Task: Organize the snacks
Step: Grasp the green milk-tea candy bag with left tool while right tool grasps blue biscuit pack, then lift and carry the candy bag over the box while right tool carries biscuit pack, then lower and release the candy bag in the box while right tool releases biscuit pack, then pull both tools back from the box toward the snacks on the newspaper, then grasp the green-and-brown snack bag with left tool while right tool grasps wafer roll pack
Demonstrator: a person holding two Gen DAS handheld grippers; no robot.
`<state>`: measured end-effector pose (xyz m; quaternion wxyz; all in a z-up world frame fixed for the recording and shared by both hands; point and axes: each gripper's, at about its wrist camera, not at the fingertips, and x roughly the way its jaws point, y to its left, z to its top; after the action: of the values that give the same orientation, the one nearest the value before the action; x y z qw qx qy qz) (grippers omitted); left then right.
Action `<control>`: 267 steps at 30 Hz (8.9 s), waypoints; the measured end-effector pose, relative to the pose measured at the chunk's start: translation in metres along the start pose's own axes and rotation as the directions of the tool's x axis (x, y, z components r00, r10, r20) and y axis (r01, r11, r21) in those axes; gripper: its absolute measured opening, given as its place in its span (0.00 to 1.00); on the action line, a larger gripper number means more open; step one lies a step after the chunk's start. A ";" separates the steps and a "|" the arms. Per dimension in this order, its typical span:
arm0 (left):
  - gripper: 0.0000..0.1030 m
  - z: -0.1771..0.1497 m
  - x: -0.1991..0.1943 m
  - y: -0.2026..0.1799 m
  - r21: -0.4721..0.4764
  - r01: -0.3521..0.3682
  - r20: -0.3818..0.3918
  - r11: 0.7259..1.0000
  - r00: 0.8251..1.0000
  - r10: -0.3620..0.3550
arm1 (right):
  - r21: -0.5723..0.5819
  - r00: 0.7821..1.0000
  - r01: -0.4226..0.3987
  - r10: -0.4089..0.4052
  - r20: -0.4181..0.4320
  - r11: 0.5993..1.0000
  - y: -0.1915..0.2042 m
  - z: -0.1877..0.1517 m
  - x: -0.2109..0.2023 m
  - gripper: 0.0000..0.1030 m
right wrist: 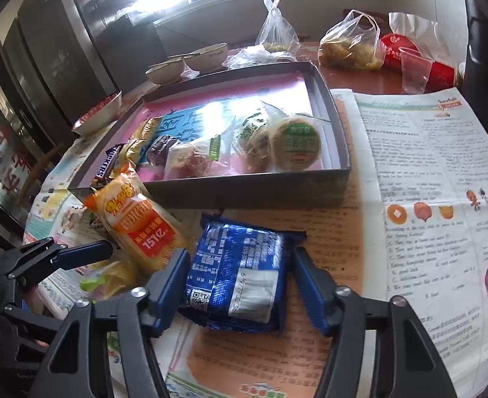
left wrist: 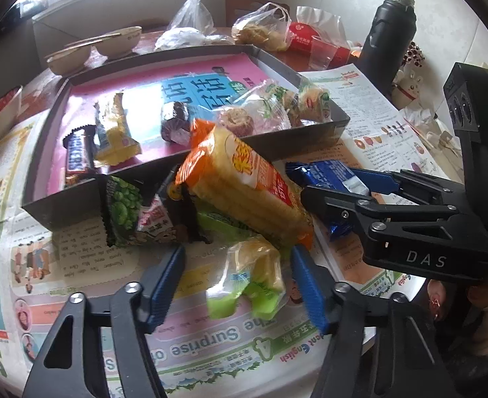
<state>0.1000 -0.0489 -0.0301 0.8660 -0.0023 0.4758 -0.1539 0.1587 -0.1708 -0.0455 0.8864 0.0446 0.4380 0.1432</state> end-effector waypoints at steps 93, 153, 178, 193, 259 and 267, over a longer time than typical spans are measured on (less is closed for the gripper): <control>0.39 0.042 -0.075 0.117 -0.310 -0.043 0.256 0.950 0.958 0.127 | -0.115 0.972 -0.012 0.039 0.232 0.993 0.044 0.054 -0.043 0.50; 0.39 0.057 -0.013 0.129 -0.301 -0.109 0.183 0.947 0.968 0.170 | -0.327 0.991 -0.025 0.067 0.117 0.945 0.107 0.078 0.043 0.50; 0.49 0.057 -0.028 0.113 -0.250 -0.117 0.214 0.961 0.961 0.172 | -0.284 0.979 -0.004 0.061 0.193 0.959 0.091 0.072 0.006 0.66; 0.65 0.048 -0.057 0.092 -0.210 -0.099 0.254 0.973 0.955 0.152 | -0.241 0.964 -0.042 0.103 0.245 0.970 0.070 0.064 -0.031 0.78; 0.68 -0.001 -0.019 0.066 0.084 -0.038 0.054 0.996 0.998 0.034 | -0.561 0.979 -0.202 0.189 -0.082 0.802 0.087 -0.004 0.024 0.48; 0.62 0.001 -0.006 0.067 0.036 -0.048 0.051 0.998 0.998 0.047 | -0.414 0.978 -0.210 0.195 -0.079 0.886 0.062 0.003 0.016 0.26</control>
<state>0.1157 0.0167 -0.0344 0.8810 0.0210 0.4509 -0.1419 0.1570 -0.1064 -0.0427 0.8474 -0.1043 0.4054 0.3266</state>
